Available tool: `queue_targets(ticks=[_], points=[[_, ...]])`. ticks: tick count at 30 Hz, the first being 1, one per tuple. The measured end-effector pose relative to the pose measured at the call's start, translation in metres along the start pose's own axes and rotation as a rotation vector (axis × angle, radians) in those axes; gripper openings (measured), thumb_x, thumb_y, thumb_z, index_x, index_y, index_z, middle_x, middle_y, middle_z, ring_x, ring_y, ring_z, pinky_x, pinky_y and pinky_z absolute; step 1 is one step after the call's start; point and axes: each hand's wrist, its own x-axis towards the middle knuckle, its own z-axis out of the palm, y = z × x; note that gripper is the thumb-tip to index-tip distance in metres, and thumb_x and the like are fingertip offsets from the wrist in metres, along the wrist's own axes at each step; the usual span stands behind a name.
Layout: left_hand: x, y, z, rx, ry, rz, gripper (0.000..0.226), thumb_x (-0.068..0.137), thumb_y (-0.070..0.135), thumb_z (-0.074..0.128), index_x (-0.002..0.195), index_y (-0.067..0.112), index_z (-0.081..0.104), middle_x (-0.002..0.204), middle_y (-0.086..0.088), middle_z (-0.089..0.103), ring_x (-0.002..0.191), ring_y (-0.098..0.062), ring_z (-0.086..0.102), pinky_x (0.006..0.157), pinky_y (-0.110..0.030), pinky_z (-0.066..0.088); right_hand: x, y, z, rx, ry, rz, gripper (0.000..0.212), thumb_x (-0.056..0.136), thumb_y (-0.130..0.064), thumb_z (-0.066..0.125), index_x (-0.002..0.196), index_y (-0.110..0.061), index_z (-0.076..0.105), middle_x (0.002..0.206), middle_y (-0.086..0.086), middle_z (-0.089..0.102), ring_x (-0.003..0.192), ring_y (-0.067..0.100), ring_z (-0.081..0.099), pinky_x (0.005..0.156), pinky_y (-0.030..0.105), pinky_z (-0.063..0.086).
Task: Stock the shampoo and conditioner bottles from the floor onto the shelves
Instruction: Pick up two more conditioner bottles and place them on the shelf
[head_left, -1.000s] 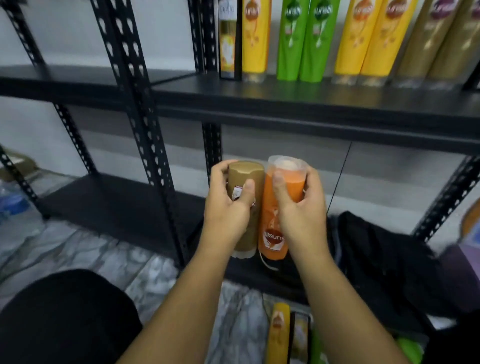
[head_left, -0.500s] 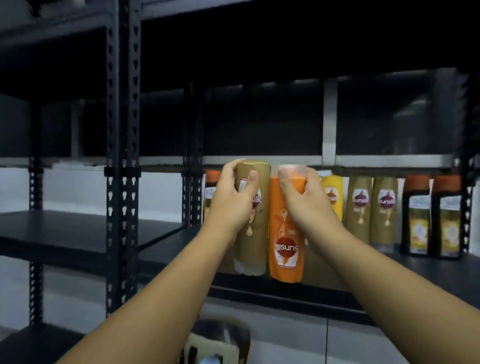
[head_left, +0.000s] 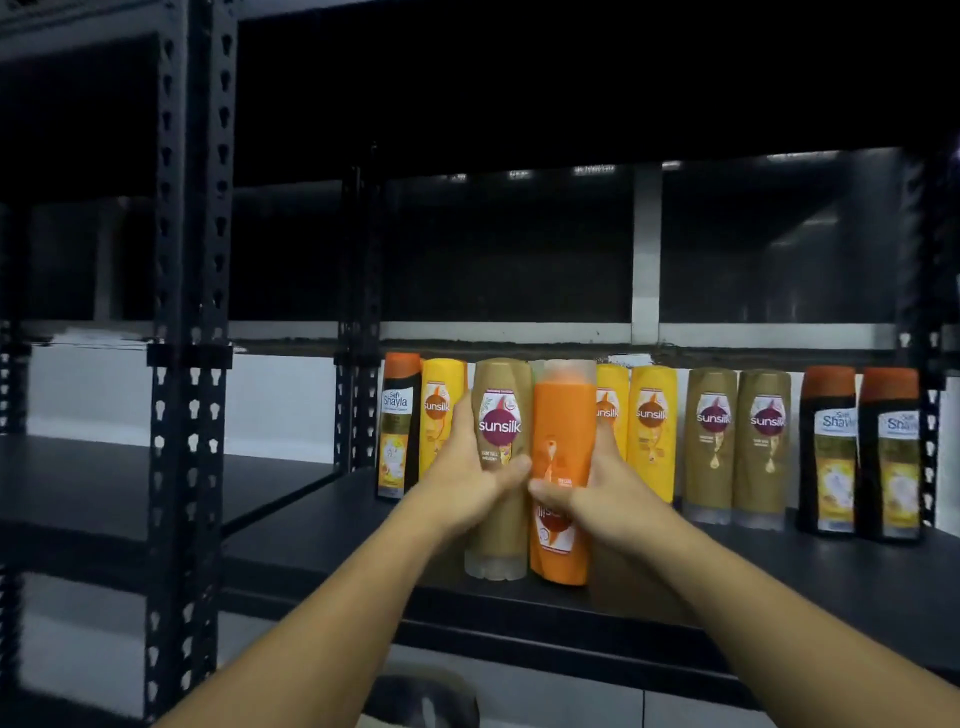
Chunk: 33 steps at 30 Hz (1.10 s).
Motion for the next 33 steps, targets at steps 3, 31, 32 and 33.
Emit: queue_targets(ticks=[3,31,32,33], points=[[-0.005,-0.024,0.002,0.071,-0.062,-0.066,0.08,0.095,0.026,0.072,0.152,0.045,0.019,0.137,0.017,0.056,0.126,-0.006,0.056,0.108,-0.04,0.049,-0.003,0.029,0.002,0.135,-0.011,0.053,0.079,0.086,-0.041,0.076,0.146,-0.038,0.024,0.123,-0.015,0.056,0.108,0.007,0.059,0.088,0.033,0.051],[0.014,-0.07,0.005,0.904,-0.198,-0.286,0.071,0.097,0.059,0.054,0.154,0.021,0.034,0.148,-0.003,0.051,0.13,-0.023,0.052,0.106,-0.041,0.049,0.011,0.061,0.013,0.075,0.153,0.103,0.064,0.084,-0.047,0.077,0.132,-0.04,0.035,0.12,-0.011,0.056,0.102,0.007,0.056,0.086,0.03,0.047],[0.012,-0.07,0.003,0.916,-0.189,-0.274,0.067,0.096,0.062,0.052,0.149,0.022,0.043,0.144,-0.001,0.055,0.127,-0.022,0.055,0.104,-0.041,0.05,0.011,0.06,0.013,0.073,0.156,0.106,0.066,0.084,-0.047,0.076,0.136,-0.038,0.036,0.122,-0.01,0.056,0.104,0.009,0.056,0.087,0.031,0.048],[0.009,-0.071,0.003,0.921,-0.175,-0.265,0.064,0.095,0.064,0.05,0.146,0.024,0.048,0.141,0.0,0.057,0.125,-0.021,0.056,0.103,-0.041,0.05,0.011,0.06,0.013,0.069,0.16,0.116,0.07,0.084,-0.047,0.076,0.14,-0.036,0.036,0.125,-0.008,0.056,0.108,0.012,0.057,0.089,0.033,0.049]])
